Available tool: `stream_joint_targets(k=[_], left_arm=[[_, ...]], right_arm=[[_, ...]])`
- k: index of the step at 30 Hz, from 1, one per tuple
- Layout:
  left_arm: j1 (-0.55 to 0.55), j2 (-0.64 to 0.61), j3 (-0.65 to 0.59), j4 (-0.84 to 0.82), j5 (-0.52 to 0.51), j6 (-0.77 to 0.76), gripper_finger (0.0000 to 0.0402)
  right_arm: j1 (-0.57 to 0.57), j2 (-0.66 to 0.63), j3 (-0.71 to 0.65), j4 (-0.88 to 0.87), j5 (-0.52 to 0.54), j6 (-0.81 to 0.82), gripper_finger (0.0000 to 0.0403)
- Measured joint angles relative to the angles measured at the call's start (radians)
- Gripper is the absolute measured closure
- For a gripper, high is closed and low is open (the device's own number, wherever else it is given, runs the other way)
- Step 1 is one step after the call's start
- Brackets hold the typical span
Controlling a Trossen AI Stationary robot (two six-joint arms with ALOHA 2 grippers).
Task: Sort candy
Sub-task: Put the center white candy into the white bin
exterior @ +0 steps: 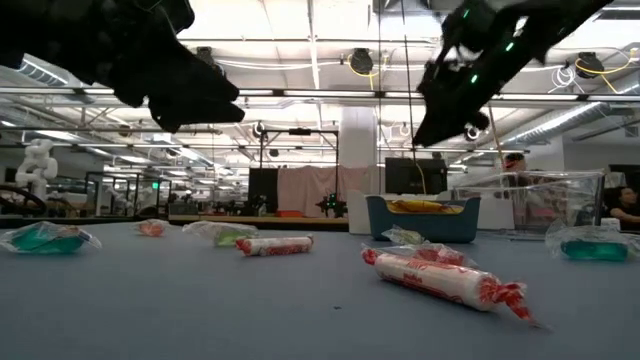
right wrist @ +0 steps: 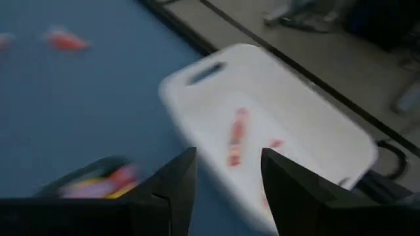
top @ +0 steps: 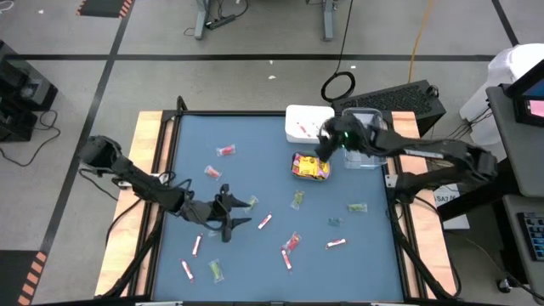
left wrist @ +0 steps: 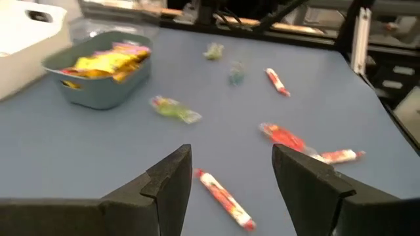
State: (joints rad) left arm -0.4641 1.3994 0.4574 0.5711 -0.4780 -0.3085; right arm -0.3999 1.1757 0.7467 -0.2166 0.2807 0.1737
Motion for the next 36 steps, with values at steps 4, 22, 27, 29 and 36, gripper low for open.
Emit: stream_joint_targets(k=[4,22,27,29,36], left_arm=[[-0.038,0.108,0.068,0.009,-0.067,0.009,0.0185],[-0.087,0.511,0.288,-0.016,-0.254,-0.052,0.0185],[-0.086,0.584,0.288,-0.015,-0.248,-0.138,0.0185],[-0.087,0.601,0.288,-0.010,-0.249,-0.174,0.0185],[-0.087,0.629,0.290,0.004,-0.252,-0.211,0.0188]], right_arm=[[0.205,-0.078,0.000,-0.095,0.027,0.108,0.0243],[0.944,0.142,-0.002,-0.021,0.559,0.363,0.0243],[0.988,0.286,-0.001,0.040,0.562,0.433,0.0243],[0.990,0.337,-0.001,0.052,0.584,0.467,0.0243],[0.988,0.417,-0.002,0.162,0.664,0.403,0.0243]])
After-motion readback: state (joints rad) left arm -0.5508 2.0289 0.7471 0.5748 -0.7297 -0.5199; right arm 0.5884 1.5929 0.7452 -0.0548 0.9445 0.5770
